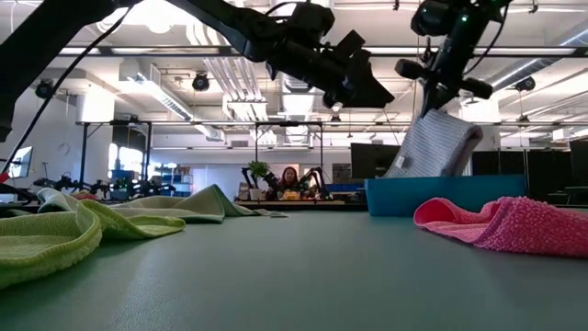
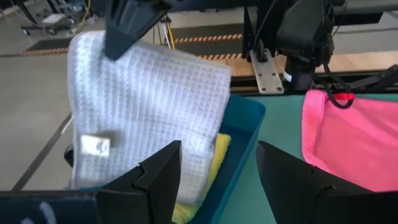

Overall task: Fold microfiber towels
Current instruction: Put the folded gray microfiber cloth into the blue bin

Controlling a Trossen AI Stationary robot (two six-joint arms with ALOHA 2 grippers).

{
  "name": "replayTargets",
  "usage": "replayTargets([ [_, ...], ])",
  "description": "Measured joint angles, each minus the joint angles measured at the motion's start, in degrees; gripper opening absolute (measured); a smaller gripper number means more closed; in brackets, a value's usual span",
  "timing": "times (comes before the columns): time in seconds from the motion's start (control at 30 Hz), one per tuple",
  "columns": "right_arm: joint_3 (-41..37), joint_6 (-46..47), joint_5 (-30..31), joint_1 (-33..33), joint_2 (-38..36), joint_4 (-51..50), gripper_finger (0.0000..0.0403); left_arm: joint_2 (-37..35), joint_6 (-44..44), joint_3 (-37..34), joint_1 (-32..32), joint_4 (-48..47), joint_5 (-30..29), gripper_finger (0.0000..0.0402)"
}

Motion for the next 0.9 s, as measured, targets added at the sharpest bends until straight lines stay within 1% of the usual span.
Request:
replayTargets([
  [0.17,5.34,-0.69,0.36,2.4,3.85,-0.18,0.0012,-0.24,0.68,0.02,0.34,1.35,-0.04,0.0191],
  [0.23,7.15,-1.04,1.4,3.2,5.12,-1.09,0.0012,-0.24,2.12,0.01,0.48,1.44,-0.37,0.0191],
  [0.37,9.59,-1.11,3.44,4.51,7.08,-5.39,0.0012,-0.31,3.44,0.02,0.69,1.42,-3.29,0.0191],
  [0.7,12.11,-1.06,6.33,7.88,7.42,-6.11,0.0012,-0.48,3.42,0.02,1.42,0.86,-4.15,0.0191],
  [0.8,12.9,0.42,6.99,8.61,7.42,-5.99,0.0012,-0.48,3.65,0.02,1.62,1.06,-4.13,0.0191],
  [0.9,13.96,3.25,9.12,10.05,7.79,-5.9,0.0012,-0.48,7.29,0.02,1.88,1.14,-4.21,0.0191],
])
